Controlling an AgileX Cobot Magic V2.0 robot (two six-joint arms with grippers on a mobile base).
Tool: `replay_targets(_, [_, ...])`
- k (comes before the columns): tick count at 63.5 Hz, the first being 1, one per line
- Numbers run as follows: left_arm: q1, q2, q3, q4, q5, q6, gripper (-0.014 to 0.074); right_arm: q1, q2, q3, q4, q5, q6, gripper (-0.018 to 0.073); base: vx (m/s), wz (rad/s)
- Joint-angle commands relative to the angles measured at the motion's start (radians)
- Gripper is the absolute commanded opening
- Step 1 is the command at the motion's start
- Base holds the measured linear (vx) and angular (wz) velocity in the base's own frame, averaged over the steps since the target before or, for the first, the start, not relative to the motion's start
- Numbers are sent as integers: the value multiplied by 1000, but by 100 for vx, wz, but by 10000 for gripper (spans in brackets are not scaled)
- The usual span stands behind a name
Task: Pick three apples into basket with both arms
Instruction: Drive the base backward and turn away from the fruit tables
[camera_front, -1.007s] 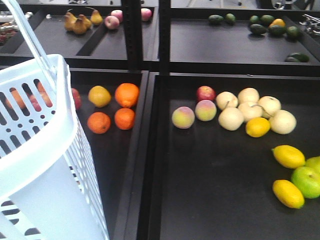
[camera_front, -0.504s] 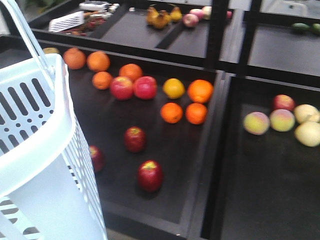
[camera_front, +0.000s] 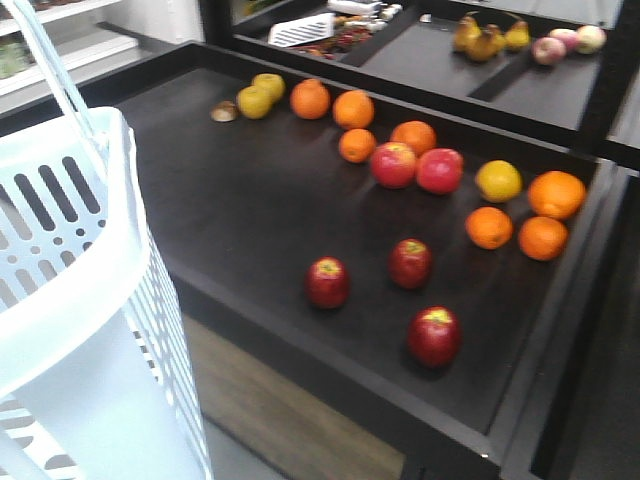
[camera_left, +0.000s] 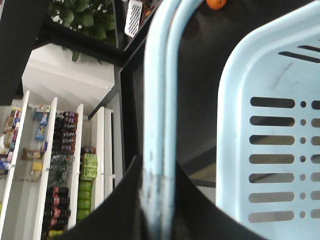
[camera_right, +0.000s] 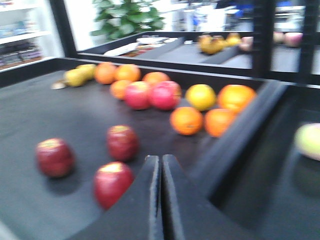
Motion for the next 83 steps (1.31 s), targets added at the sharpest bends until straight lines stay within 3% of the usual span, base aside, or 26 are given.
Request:
replay_targets(1, [-6, -7, -26, 33, -78, -16, -8, -5, -13, 14, -3, -75, -9, -9, -10, 52])
replay_targets(83, [-6, -7, -26, 33, -78, -16, -6, -5, -13, 14, -3, -75, -9, -9, -5, 46])
